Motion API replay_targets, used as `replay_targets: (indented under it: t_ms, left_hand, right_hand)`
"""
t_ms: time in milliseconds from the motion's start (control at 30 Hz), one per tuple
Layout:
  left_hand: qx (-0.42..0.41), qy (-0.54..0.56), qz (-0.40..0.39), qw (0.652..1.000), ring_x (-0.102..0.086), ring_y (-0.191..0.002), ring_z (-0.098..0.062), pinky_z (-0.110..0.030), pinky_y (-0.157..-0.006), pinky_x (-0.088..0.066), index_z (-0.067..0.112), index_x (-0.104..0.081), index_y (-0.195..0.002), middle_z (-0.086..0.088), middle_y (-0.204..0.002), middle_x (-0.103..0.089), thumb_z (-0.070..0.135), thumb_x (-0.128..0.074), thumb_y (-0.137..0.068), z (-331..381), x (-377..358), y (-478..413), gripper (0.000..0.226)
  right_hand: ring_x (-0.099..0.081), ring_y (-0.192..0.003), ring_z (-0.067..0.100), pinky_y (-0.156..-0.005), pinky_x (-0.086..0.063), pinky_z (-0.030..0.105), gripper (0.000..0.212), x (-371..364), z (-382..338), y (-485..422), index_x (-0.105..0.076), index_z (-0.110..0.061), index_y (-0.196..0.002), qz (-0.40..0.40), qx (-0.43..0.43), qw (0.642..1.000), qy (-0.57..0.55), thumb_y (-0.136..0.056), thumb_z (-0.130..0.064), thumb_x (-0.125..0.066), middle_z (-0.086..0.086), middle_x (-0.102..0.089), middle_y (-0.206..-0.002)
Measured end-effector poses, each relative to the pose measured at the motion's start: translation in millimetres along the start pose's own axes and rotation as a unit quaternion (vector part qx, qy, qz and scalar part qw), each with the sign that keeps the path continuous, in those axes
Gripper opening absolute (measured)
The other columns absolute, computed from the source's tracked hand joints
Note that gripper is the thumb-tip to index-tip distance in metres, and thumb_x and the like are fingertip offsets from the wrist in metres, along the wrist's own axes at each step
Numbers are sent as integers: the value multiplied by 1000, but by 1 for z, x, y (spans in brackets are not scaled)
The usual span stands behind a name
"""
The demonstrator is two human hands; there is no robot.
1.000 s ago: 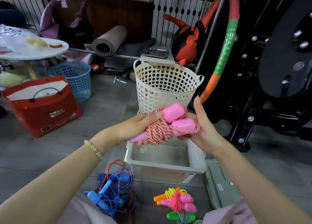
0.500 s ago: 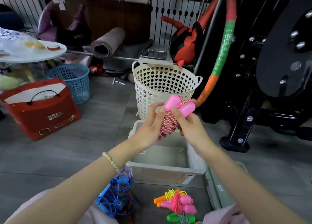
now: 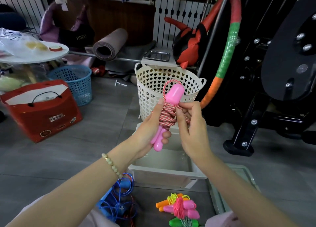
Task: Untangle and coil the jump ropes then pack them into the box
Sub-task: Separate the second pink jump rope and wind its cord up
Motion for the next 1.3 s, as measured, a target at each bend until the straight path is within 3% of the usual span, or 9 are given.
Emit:
replay_targets:
  t_ms: [67, 167, 333, 533, 667, 800, 1033, 1167, 1300]
  left_hand:
    - [18, 15, -27, 999, -34, -40, -8, -18, -39, -31, 15, -56, -89, 2, -52, -35, 72, -46, -67, 1, -4, 4, 62]
    - [40, 47, -54, 997, -33, -40, -5, -15, -37, -28, 14, -57, -98, 5, -54, -43, 68, -53, -63, -1, -7, 7, 64]
    - [71, 36, -78, 994, -34, -40, -4, -14, -34, -30, 13, -53, -102, 5, -62, -53, 62, -52, -69, -8, -7, 10, 59]
    - [78, 41, -68, 994, -33, -41, -5, -13, -32, -29, 9, -54, -95, -3, -80, -50, 62, -50, -68, -3, -1, 12, 59]
    - [77, 44, -74, 993, -32, -41, -5, -13, -32, -28, 11, -51, -102, 0, -70, -46, 58, -47, -72, 0, -1, 12, 56]
    - [96, 58, -81, 990, -33, -41, -5, -12, -32, -29, 13, -53, -104, -2, -76, -49, 59, -45, -76, -4, -5, 11, 55]
    - [124, 69, -61, 988, -32, -39, -3, -11, -32, -28, 15, -55, -93, 2, -65, -49, 59, -35, -91, -10, -8, 6, 48]
    - [117, 81, -37, 989, -34, -37, -3, -12, -31, -29, 15, -50, -81, 5, -54, -42, 58, -36, -92, -8, -1, 2, 47]
    - [120, 91, -29, 988, -35, -37, -4, -12, -31, -30, 14, -49, -84, 3, -56, -37, 59, -38, -91, -11, 1, 2, 47]
  right_hand:
    - [-62, -83, 4, -72, -51, 25, 10, 4, -4, -1, -52, -20, -101, 10, 1, 998, -56, -92, -21, -55, -16, -62, -88]
    - [-64, -80, 10, -71, -54, 27, 13, 9, -7, -2, -62, -29, -97, 18, -8, 992, -126, -86, -21, -65, -12, -65, -88]
    - [-58, -88, 7, -79, -46, 19, 5, 13, -20, -8, -69, -14, -88, 28, 70, 996, -41, -83, -13, -69, -3, -60, -93]
    - [-57, -75, 6, -69, -46, 29, 5, 10, -9, -12, -61, -25, -88, -27, 0, 995, -98, -88, -20, -60, -15, -61, -81]
    - [-59, -81, 4, -70, -44, 21, 14, 10, -16, -8, -62, -25, -92, -45, 12, 993, -109, -85, -13, -65, -11, -64, -85]
    - [-64, -84, 12, -78, -50, 29, 12, 11, -17, -6, -70, -19, -93, -55, 33, 994, -89, -83, -11, -68, -7, -70, -87]
    - [-63, -78, 14, -72, -51, 30, 5, 12, -11, -3, -73, -10, -86, -46, 56, 997, -21, -82, -10, -69, -1, -68, -83]
    - [-66, -86, 10, -80, -54, 30, 16, 2, -12, 5, -74, -8, -95, -62, 78, 995, 16, -83, -15, -68, 1, -69, -94]
    - [-66, -86, 11, -80, -54, 34, 24, 0, -14, 5, -73, -9, -98, -68, 83, 993, 47, -81, -25, -70, 0, -69, -96]
Point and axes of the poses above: each hand's wrist, its own y-axis away from the middle knuckle, its own x-axis out of the back of the hand, z = x × y, the point moved 9 cm from there along -y, towards the middle knuckle
